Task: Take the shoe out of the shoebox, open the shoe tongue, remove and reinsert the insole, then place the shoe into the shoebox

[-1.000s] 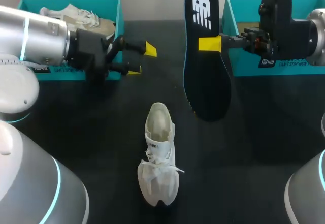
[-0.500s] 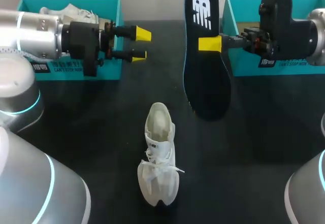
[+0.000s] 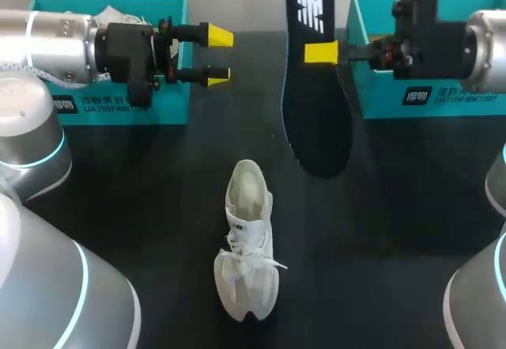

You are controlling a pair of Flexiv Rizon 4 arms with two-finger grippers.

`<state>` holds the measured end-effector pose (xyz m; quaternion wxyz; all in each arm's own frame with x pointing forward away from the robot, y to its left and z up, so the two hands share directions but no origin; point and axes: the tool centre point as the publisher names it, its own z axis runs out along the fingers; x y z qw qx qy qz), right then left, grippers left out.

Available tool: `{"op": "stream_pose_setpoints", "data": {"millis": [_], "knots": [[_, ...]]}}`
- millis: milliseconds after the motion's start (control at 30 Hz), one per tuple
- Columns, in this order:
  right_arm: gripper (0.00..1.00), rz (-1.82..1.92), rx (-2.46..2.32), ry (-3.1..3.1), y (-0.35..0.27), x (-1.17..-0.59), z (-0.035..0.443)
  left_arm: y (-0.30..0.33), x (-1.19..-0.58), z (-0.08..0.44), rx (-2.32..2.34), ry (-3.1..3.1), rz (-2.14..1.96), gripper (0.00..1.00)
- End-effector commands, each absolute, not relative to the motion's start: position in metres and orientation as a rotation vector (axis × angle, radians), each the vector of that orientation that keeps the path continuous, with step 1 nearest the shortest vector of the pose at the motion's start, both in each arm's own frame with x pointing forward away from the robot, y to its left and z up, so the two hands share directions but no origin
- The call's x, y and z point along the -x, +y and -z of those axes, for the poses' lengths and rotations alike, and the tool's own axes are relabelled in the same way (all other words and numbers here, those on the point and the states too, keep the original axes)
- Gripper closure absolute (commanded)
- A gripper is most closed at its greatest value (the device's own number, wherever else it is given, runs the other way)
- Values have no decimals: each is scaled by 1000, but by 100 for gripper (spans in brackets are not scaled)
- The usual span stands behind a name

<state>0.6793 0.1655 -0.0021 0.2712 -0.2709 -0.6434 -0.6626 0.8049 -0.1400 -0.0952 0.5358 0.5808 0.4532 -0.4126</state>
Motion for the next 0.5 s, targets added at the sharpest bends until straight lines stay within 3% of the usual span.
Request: {"op": "stream_pose_setpoints", "data": {"millis": [33,233,500], "knots": [[100,1660,724,-1752,186,-728,10,-138,-807,96,-1366,1059,998,0],[100,1568,872,-1745,191,-760,14,-141,-806,89,-1330,1055,1042,0],[100,1568,872,-1745,191,-760,14,-141,-806,89,-1330,1055,1042,0]]}}
